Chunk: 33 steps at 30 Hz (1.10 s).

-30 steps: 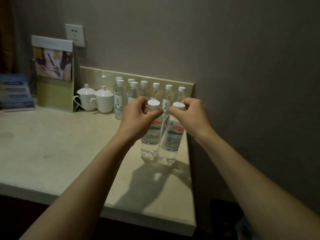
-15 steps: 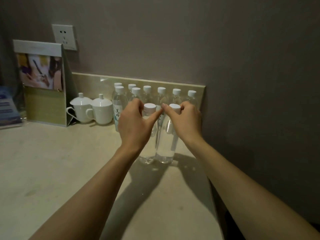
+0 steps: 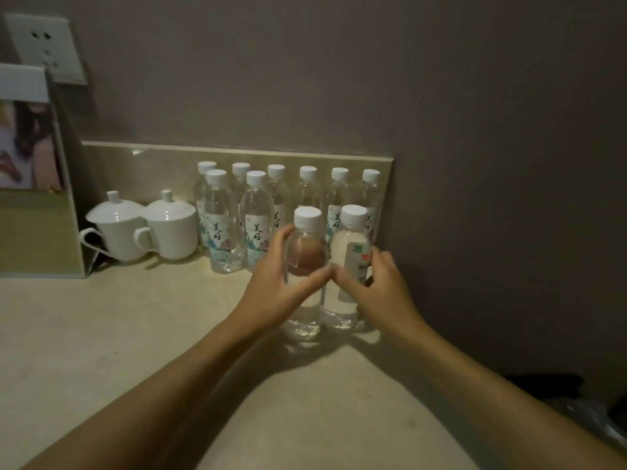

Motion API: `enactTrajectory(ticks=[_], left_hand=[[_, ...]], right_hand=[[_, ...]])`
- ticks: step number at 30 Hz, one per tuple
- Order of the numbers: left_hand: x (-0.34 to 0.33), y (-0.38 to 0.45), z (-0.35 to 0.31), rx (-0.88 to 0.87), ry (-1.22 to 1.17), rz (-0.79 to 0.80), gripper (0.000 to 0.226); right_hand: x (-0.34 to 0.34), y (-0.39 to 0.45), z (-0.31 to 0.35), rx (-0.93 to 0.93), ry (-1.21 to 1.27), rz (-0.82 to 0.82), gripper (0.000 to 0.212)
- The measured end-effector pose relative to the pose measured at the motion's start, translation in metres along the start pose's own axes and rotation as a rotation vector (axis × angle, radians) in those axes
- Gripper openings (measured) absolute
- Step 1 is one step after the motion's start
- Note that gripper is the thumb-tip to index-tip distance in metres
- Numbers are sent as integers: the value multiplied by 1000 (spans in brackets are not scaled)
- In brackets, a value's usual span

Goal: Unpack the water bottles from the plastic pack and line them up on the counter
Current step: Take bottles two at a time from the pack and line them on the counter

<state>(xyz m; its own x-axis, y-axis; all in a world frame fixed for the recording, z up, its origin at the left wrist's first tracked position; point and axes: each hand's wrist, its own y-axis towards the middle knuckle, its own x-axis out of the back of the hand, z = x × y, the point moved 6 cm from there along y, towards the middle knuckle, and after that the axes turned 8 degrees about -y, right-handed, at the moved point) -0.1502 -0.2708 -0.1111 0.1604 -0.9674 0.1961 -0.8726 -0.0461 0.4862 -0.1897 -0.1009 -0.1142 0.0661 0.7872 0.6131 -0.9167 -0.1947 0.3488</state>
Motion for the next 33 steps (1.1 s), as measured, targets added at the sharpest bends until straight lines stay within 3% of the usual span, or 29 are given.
enactTrajectory(ticks=[3,6,11,17,20,22,26,30,33], left_hand=[[-2,-13,25,186,-107,342,54],[-1,-20,37,229,-157,450,55],[9,-13,50,222,-99,328,50],[13,-6,56,283,41,-80,51],[17,-7,60,318,58,-232,56],[17,-7,60,335,92,-228,56],[16,-1,56,433,69,6,63],[20,-4,49,459,62,158,64],[23,-5,43,355,174,53,52]], right_hand=[[-15,-10,-14,-62,127,324,60],[-16,-11,-16,-76,137,455,60],[-21,-9,-15,-94,93,281,61],[-35,-6,-11,-162,-231,6,74],[-45,-6,-14,-140,-270,48,77],[-47,-5,-18,-101,-117,191,76],[-39,0,-22,-57,66,380,58],[-40,4,-23,-90,62,242,52],[-44,6,-20,-150,-59,89,64]])
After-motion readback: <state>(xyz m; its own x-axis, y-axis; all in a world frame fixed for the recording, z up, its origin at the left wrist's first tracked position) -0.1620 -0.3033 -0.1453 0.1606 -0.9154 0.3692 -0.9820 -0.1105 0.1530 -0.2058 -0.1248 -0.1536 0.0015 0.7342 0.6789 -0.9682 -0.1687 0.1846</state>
